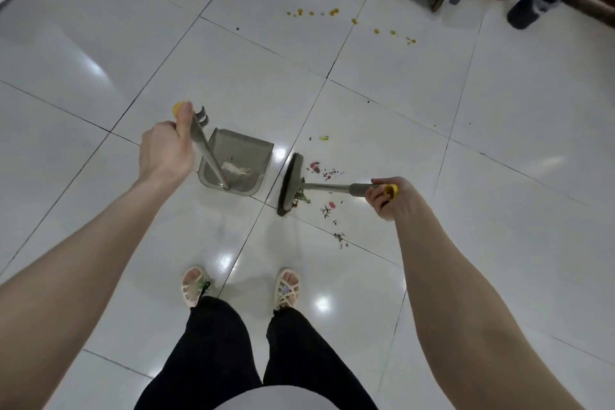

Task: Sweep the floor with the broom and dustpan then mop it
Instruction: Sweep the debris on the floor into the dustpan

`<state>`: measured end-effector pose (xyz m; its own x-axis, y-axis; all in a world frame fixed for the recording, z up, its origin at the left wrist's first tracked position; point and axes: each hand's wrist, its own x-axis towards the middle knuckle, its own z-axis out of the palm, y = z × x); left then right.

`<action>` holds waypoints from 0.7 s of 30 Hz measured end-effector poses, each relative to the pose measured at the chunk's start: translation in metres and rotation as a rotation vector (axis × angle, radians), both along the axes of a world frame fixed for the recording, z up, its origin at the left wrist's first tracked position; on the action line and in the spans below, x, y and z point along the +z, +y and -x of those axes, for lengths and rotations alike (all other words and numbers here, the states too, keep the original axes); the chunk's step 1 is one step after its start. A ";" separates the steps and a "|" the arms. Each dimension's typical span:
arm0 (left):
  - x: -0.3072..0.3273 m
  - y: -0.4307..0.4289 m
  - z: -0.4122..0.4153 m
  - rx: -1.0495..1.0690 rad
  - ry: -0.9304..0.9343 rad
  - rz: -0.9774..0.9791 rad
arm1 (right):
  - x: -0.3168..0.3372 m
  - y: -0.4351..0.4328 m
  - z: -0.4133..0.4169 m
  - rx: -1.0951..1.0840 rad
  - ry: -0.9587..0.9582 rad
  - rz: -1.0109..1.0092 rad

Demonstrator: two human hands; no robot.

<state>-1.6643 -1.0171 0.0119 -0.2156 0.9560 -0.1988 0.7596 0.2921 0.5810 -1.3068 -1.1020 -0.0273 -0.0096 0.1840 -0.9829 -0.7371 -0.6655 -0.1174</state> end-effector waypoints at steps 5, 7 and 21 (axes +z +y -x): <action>0.002 -0.022 -0.033 0.026 -0.028 0.006 | 0.011 -0.004 -0.028 0.026 -0.022 -0.047; 0.002 -0.024 -0.041 0.015 -0.022 0.013 | 0.016 -0.008 -0.035 0.003 -0.027 -0.055; 0.012 0.008 -0.052 0.008 -0.032 -0.017 | 0.002 0.023 -0.032 -0.256 0.106 -0.205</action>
